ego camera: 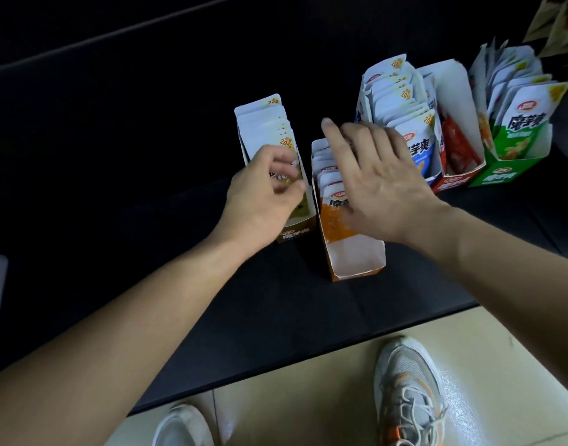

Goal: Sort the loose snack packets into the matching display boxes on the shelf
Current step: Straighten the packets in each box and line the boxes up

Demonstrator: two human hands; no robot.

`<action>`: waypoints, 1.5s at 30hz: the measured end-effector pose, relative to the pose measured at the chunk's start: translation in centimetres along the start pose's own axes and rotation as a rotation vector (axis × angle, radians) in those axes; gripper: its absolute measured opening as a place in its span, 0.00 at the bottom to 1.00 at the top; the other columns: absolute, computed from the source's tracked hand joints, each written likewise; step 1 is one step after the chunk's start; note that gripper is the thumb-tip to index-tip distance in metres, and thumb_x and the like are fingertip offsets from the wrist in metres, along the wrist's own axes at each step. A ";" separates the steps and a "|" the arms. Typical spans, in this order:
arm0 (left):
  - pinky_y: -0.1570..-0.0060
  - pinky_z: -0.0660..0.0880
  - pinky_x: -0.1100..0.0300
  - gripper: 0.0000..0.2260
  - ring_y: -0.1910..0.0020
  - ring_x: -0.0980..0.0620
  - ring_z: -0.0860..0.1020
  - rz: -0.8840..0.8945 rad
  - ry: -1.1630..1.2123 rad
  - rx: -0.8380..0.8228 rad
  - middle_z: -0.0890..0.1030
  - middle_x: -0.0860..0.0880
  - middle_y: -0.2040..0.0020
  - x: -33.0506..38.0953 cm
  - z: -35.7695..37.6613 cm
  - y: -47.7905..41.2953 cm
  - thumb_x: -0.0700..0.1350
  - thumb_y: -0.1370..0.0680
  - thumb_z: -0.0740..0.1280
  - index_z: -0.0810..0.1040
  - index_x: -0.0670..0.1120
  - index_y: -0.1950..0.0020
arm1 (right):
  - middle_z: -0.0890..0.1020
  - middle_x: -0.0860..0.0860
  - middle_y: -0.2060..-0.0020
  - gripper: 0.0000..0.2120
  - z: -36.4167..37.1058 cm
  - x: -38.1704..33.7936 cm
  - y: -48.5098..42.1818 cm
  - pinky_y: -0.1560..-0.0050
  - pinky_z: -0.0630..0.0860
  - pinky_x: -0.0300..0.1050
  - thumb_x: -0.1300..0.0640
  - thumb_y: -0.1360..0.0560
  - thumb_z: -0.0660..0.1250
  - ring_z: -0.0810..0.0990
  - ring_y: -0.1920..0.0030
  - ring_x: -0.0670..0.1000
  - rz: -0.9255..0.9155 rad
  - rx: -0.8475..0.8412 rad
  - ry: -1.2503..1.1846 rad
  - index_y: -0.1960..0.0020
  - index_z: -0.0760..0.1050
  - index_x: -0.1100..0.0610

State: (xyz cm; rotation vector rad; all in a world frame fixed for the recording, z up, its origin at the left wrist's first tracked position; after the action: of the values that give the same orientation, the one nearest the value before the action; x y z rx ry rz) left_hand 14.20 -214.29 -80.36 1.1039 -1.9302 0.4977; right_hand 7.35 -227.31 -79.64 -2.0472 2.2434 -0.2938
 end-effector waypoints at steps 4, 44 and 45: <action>0.51 0.79 0.58 0.16 0.59 0.61 0.80 -0.077 -0.062 -0.096 0.82 0.58 0.55 -1.5 2.3 1.7 0.49 0.23 0.73 0.74 0.54 0.37 | 0.71 0.60 0.37 0.40 0.4 -0.1 -0.9 0.40 0.68 0.60 0.46 0.38 0.70 0.71 0.40 0.63 -0.080 -0.020 -0.026 0.30 0.65 0.60; 0.49 0.80 0.49 0.25 0.59 0.57 0.80 -0.076 -0.112 -0.231 0.80 0.55 0.57 -2.0 6.5 2.9 0.50 0.24 0.74 0.65 0.55 0.33 | 0.82 0.52 0.51 0.33 1.6 0.7 -1.5 0.42 0.68 0.52 0.40 0.34 0.73 0.79 0.48 0.57 -0.080 -0.308 -0.075 0.33 0.68 0.49; 0.48 0.80 0.49 0.25 0.59 0.58 0.79 -0.073 -0.116 -0.233 0.80 0.55 0.57 -1.9 6.5 2.9 0.50 0.24 0.74 0.65 0.55 0.33 | 0.81 0.50 0.54 0.33 1.5 0.6 -1.6 0.42 0.67 0.52 0.40 0.34 0.73 0.79 0.51 0.57 -0.090 -0.313 -0.053 0.33 0.68 0.48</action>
State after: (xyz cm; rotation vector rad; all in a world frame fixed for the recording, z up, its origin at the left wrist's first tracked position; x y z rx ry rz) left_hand 9.25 -216.15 -85.48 1.0663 -1.9813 0.1662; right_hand 9.19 -228.21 -80.76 -2.2758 2.2910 0.1130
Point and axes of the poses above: each hand's wrist, its own y-axis away from the middle knuckle, its own z-axis out of the palm, x = y × z, the point moved 10 cm from there along -y, towards the middle knuckle
